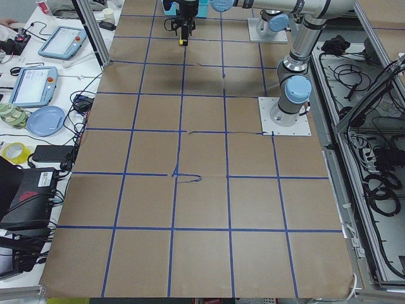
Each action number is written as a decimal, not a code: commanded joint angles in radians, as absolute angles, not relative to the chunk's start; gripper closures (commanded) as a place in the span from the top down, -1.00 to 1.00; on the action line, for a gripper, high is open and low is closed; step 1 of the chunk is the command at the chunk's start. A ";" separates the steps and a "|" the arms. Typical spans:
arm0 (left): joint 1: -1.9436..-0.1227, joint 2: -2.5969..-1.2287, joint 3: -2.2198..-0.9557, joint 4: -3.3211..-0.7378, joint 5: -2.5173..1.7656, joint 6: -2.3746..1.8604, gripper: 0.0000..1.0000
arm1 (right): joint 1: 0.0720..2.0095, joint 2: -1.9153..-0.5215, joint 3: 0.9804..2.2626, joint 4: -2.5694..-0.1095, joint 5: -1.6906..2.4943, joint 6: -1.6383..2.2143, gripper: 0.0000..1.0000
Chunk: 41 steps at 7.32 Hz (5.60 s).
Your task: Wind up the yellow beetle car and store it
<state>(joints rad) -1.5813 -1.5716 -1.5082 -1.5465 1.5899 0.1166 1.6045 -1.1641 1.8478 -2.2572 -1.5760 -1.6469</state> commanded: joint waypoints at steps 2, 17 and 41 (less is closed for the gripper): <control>-1.582 -1.565 -1.517 -1.522 1.583 0.110 1.00 | 1.605 -1.144 1.856 -2.263 -1.634 -1.692 0.43; -1.582 -1.563 -1.516 -1.520 1.583 0.091 1.00 | 0.987 -1.172 1.686 -2.089 -1.675 -2.239 -0.99; -1.582 -1.563 -1.520 -1.522 1.586 0.092 1.00 | 1.638 -1.549 1.414 -1.514 -1.578 0.034 1.00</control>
